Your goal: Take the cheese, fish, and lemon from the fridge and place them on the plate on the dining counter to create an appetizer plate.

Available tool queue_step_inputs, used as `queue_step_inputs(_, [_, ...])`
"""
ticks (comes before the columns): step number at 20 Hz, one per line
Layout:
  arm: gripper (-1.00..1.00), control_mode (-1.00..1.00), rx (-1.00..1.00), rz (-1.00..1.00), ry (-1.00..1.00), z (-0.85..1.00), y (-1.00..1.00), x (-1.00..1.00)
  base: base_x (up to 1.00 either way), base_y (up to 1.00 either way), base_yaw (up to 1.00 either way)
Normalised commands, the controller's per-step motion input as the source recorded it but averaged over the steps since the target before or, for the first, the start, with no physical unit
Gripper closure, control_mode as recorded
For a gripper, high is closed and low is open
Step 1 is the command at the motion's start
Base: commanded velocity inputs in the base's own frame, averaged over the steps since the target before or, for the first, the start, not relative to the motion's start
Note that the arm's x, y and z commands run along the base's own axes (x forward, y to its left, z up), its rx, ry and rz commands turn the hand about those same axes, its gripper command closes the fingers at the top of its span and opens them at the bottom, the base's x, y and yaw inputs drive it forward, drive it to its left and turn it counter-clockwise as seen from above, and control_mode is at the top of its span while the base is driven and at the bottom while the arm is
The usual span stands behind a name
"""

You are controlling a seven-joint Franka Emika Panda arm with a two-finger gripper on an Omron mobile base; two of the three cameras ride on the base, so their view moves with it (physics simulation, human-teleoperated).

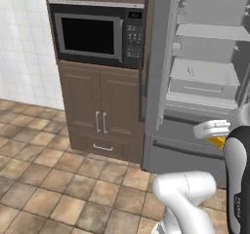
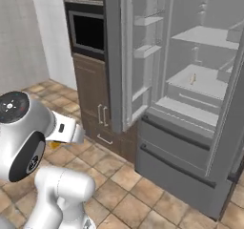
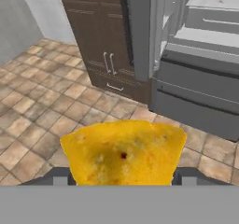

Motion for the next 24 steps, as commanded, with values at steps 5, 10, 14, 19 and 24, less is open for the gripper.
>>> queue_step_inputs(5, [1.00,1.00,0.00,0.00,0.00,0.00,0.00,0.00,-0.31,0.51,0.58])
queue_step_inputs(10, [1.00,1.00,0.00,0.00,0.00,0.00,0.00,0.00,-0.06,0.57,0.60])
queue_step_inputs(14, [1.00,1.00,0.00,0.00,0.00,0.00,0.00,0.00,0.07,0.58,0.57])
queue_step_inputs(19, [1.00,1.00,0.00,0.00,0.00,0.00,0.00,0.00,0.75,0.42,0.47])
queue_step_inputs(24, [1.00,1.00,0.00,0.00,0.00,0.00,0.00,0.00,1.00,0.01,0.37])
